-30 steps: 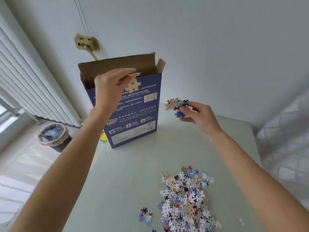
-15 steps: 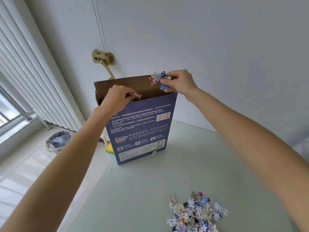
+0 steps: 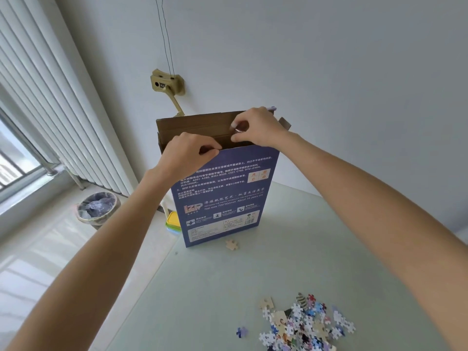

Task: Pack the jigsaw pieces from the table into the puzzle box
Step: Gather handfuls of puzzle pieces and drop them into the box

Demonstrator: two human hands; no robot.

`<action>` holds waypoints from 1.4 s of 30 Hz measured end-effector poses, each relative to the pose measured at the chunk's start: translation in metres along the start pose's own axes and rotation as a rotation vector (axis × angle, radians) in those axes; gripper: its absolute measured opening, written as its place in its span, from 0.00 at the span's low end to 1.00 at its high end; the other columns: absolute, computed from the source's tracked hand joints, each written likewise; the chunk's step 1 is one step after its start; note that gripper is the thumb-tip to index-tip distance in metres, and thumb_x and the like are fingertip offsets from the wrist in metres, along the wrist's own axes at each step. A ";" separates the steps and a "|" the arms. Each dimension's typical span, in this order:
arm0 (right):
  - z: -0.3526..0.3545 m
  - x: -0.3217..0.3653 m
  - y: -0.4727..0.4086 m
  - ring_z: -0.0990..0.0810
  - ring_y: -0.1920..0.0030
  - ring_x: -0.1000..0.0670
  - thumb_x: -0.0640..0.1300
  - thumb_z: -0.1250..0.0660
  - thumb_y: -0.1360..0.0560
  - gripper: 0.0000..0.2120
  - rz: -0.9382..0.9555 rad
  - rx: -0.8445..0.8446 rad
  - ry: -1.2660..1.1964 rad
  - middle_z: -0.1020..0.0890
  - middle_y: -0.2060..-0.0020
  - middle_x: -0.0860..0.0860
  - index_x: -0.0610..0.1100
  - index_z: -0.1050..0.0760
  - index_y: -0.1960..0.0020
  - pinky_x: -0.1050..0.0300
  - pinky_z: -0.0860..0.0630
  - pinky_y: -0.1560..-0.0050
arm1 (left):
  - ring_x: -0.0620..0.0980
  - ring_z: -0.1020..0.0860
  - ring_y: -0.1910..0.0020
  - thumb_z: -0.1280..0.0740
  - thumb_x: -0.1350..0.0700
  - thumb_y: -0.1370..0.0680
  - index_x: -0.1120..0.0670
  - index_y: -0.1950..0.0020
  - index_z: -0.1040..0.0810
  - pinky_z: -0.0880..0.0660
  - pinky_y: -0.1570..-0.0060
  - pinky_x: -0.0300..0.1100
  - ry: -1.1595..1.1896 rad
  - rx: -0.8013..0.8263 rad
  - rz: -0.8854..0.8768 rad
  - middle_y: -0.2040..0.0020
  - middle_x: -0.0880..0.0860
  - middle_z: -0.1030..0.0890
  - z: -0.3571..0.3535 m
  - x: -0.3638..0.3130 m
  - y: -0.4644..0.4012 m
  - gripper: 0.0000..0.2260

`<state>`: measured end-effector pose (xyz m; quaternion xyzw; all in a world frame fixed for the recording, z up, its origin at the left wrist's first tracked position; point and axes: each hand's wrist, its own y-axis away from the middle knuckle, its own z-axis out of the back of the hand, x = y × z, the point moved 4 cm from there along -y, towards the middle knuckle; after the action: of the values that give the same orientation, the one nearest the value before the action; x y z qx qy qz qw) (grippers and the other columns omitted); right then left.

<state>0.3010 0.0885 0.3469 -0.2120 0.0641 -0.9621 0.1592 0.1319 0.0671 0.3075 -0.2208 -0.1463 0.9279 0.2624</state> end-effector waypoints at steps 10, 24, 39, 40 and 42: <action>-0.016 -0.008 0.003 0.22 0.48 0.52 0.53 0.33 0.26 0.12 0.018 0.011 -0.014 0.18 0.50 0.52 0.48 0.19 0.47 0.50 0.26 0.45 | 0.45 0.20 0.58 0.33 0.57 0.24 0.49 0.48 0.18 0.21 0.56 0.45 0.015 -0.131 -0.070 0.55 0.47 0.17 0.005 -0.009 0.009 0.08; -0.093 -0.064 0.236 0.18 0.60 0.52 0.41 0.32 0.26 0.06 -0.078 -0.376 -0.049 0.16 0.57 0.51 0.42 0.19 0.50 0.53 0.20 0.60 | 0.49 0.21 0.55 0.36 0.56 0.23 0.55 0.48 0.19 0.22 0.60 0.41 0.144 -0.264 -0.291 0.55 0.50 0.17 -0.078 -0.052 0.127 0.08; -0.237 -0.169 0.423 0.49 0.27 0.40 0.63 0.34 0.31 0.39 -0.978 0.488 -0.115 0.47 0.26 0.47 0.50 0.45 0.27 0.32 0.41 0.34 | 0.56 0.43 0.30 0.27 0.35 0.38 0.50 0.24 0.49 0.32 0.35 0.54 0.111 0.989 0.198 0.28 0.55 0.43 -0.314 -0.139 0.254 0.50; -0.239 -0.163 0.427 0.48 0.28 0.40 0.64 0.33 0.32 0.41 -0.964 0.490 -0.130 0.47 0.27 0.47 0.50 0.44 0.27 0.33 0.39 0.34 | 0.56 0.42 0.31 0.26 0.36 0.39 0.49 0.24 0.50 0.31 0.37 0.54 0.108 1.004 0.166 0.29 0.55 0.43 -0.318 -0.147 0.257 0.52; -0.244 -0.151 0.434 0.45 0.29 0.41 0.66 0.30 0.36 0.45 -0.912 0.512 -0.119 0.45 0.28 0.47 0.50 0.45 0.28 0.36 0.33 0.37 | 0.55 0.41 0.34 0.24 0.38 0.41 0.47 0.24 0.51 0.28 0.39 0.51 0.088 1.021 0.116 0.31 0.56 0.42 -0.320 -0.158 0.263 0.53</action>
<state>0.4476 -0.2562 -0.0143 -0.2270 -0.2809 -0.9048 -0.2255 0.2972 -0.1855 -0.0172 -0.1113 0.3489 0.8840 0.2906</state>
